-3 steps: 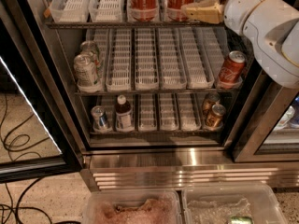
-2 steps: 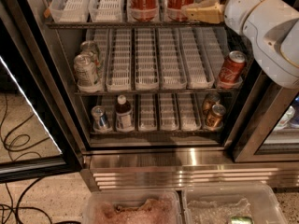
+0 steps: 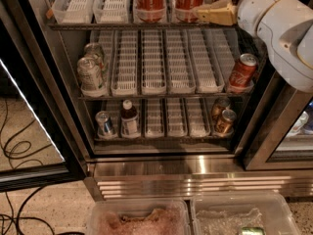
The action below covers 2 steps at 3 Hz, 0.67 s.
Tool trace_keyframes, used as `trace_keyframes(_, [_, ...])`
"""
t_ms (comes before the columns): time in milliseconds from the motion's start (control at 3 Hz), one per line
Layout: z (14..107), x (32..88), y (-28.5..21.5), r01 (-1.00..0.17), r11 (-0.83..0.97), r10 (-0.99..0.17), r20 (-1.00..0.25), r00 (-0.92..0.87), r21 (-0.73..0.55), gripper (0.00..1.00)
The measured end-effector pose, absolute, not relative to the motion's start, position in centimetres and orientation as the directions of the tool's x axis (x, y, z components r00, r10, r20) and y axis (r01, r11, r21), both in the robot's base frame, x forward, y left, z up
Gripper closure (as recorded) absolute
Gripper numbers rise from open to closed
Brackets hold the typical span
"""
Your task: Pick orange can from top shelf of fridge
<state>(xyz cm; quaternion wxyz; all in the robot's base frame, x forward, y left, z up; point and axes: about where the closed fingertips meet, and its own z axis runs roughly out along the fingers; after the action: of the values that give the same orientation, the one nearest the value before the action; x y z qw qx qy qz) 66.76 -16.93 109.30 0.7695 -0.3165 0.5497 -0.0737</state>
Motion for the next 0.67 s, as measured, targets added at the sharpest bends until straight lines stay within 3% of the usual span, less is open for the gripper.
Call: trace_keyframes(667, [108.3, 64.4, -16.4, -0.294, 0.750, -0.466, -0.789, 0.401, -0.593, 0.00])
